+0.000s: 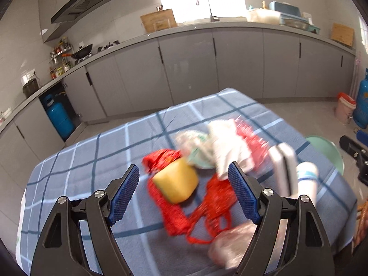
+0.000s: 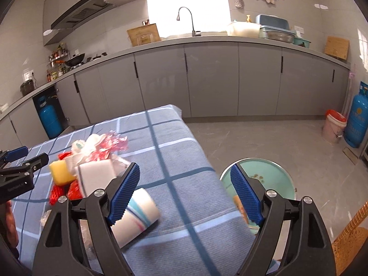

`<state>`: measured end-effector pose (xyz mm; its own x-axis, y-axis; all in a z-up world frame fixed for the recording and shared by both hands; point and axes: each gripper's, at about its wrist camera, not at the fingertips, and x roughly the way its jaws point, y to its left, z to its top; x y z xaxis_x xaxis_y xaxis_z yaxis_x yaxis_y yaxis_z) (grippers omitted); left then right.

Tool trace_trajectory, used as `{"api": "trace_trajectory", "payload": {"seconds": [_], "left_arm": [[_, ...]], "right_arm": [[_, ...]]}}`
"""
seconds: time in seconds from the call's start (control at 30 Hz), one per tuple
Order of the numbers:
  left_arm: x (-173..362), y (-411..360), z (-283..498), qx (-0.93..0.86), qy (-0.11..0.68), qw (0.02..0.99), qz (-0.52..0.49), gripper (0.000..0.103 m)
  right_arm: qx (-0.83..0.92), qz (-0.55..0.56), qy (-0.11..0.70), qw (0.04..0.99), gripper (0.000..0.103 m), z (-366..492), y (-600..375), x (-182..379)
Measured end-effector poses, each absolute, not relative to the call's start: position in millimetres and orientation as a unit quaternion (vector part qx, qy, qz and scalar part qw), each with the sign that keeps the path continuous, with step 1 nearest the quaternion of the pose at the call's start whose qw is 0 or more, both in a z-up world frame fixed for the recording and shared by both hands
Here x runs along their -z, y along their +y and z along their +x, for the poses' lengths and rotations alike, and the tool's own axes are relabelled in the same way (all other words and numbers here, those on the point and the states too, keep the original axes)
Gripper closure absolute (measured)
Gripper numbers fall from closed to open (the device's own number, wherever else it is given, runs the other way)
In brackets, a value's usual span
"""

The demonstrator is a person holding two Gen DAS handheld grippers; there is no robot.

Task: Collect trash
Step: 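Grasp the yellow sponge with the left tool while the right tool grasps the white sponge, then carry both sponges over the green basin and open both tools to drop them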

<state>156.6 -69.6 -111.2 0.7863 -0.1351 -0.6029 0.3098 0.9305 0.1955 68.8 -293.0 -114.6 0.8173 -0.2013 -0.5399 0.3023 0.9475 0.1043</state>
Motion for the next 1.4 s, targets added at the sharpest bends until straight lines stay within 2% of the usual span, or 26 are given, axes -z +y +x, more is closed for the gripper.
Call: {"api": "trace_trajectory", "payload": {"seconds": [0.33, 0.67, 0.77, 0.87, 0.93, 0.97, 1.03, 1.07, 1.1, 1.13, 1.17, 1.4], "left_arm": [[132, -22, 178, 0.078, 0.341, 0.93, 0.112, 0.024], [146, -36, 213, 0.106, 0.358, 0.923, 0.094, 0.024], [152, -43, 217, 0.113, 0.364, 0.92, 0.093, 0.026], [152, -43, 217, 0.12, 0.364, 0.919, 0.091, 0.035], [151, -43, 215, 0.122, 0.363, 0.92, 0.089, 0.035], [150, -42, 214, 0.123, 0.362, 0.92, 0.088, 0.038], [150, -42, 214, 0.126, 0.366, 0.918, 0.087, 0.052], [151, -42, 214, 0.133, 0.371, 0.915, 0.084, 0.063], [151, -43, 213, 0.137, 0.373, 0.914, 0.083, 0.073], [151, -44, 212, 0.139, 0.373, 0.914, 0.086, 0.073], [150, -44, 211, 0.14, 0.37, 0.914, 0.088, 0.074], [133, -44, 194, 0.143, 0.339, 0.924, 0.099, 0.079]], "right_arm": [[0.092, 0.06, 0.272, 0.956, 0.014, 82, -242, 106], [0.066, 0.023, 0.282, 0.957, 0.014, 108, -205, 111], [0.06, 0.011, 0.287, 0.956, 0.014, 114, -197, 115], [0.056, 0.003, 0.291, 0.955, 0.015, 118, -193, 118], [0.052, 0.001, 0.293, 0.955, 0.016, 121, -191, 120], [0.049, 0.001, 0.296, 0.954, 0.02, 122, -190, 121], [0.04, 0.0, 0.303, 0.952, 0.032, 126, -189, 124], [0.035, -0.001, 0.308, 0.951, 0.035, 128, -187, 126], [0.031, -0.002, 0.312, 0.95, 0.045, 129, -186, 128], [0.027, -0.002, 0.316, 0.948, 0.062, 130, -185, 129], [0.023, -0.003, 0.322, 0.947, 0.07, 131, -184, 131], [0.02, -0.005, 0.293, 0.956, 0.071, 119, -183, 118]]}}
